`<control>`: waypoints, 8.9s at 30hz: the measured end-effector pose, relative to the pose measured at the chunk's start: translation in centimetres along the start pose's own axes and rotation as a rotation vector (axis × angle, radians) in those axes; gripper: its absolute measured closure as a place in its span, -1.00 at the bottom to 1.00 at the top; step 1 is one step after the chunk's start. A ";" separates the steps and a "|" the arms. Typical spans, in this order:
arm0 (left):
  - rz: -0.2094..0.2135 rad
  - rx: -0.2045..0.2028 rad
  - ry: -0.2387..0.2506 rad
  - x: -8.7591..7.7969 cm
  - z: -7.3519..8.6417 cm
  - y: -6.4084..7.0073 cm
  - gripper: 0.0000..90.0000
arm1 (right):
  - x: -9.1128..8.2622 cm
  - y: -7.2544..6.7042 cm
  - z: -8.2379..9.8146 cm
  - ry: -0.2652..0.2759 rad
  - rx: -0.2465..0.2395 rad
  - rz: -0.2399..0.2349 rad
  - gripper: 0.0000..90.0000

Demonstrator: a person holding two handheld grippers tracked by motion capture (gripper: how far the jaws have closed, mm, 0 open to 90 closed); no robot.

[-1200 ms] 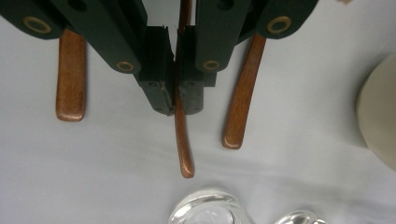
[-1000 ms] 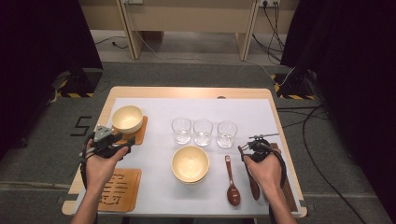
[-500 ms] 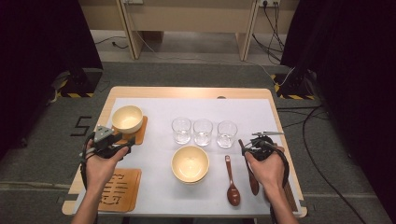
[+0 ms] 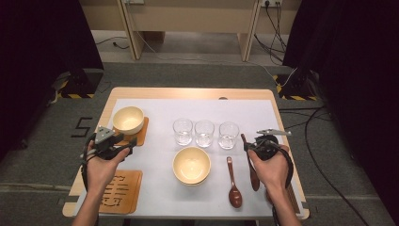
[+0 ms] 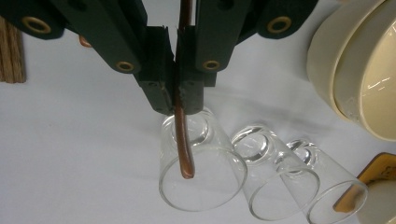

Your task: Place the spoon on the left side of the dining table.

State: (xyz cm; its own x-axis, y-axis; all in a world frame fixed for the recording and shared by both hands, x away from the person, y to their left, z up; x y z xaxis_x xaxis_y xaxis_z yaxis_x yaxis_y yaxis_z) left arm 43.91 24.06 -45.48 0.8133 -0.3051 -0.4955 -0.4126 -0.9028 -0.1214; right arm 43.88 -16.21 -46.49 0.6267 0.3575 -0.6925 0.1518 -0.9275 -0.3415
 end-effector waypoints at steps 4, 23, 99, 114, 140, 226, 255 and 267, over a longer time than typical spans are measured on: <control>-0.002 -0.003 0.005 -0.1 -0.1 0.0 -0.07 | -0.2 -0.3 -0.5 0.027 -0.002 -0.017 0.89; 0.005 -0.002 0.011 -0.2 -0.2 0.1 -0.07 | -1.1 -1.4 -2.6 0.164 -0.018 -0.081 0.89; 0.000 -0.005 0.031 -0.6 -0.4 0.1 -0.07 | -2.1 -7.2 -8.1 0.423 -0.151 -0.223 0.89; -0.002 -0.004 0.034 -0.7 -0.5 0.0 -0.07 | -1.5 -8.3 -8.5 0.428 -0.168 -0.239 0.89; -0.001 -0.002 0.038 -0.7 -0.6 0.0 -0.07 | -0.7 -10.4 -9.3 0.441 -0.200 -0.261 0.89; 0.311 0.060 0.263 4.9 -21.2 10.0 -0.03 | 2.0 -15.7 -10.7 0.463 -0.256 -0.319 0.88; 0.431 -0.009 0.249 6.6 -21.3 12.9 0.59 | 2.1 -16.6 -10.9 0.487 -0.280 -0.315 0.88; 0.364 0.051 0.302 5.9 -22.1 12.9 0.65 | 2.3 -16.4 -10.8 0.462 -0.267 -0.300 0.63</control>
State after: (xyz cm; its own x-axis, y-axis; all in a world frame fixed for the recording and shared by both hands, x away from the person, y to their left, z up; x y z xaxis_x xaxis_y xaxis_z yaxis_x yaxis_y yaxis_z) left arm 52.46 3.92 -30.98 0.6918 -0.6804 -0.2419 -0.7065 -0.7070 -0.0318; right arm 51.05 -1.31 -35.63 0.7847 0.5784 -0.2230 0.5218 -0.8105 -0.2660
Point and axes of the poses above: each handheld gripper's, and its own axes: x roughly forward along the jaws, z roughly out of its underside, y roughly to its right, the point moved 10 cm from there along x, roughly forward along the jaws, and after that the axes turned 14 degrees about x, right-handed, at the moved point
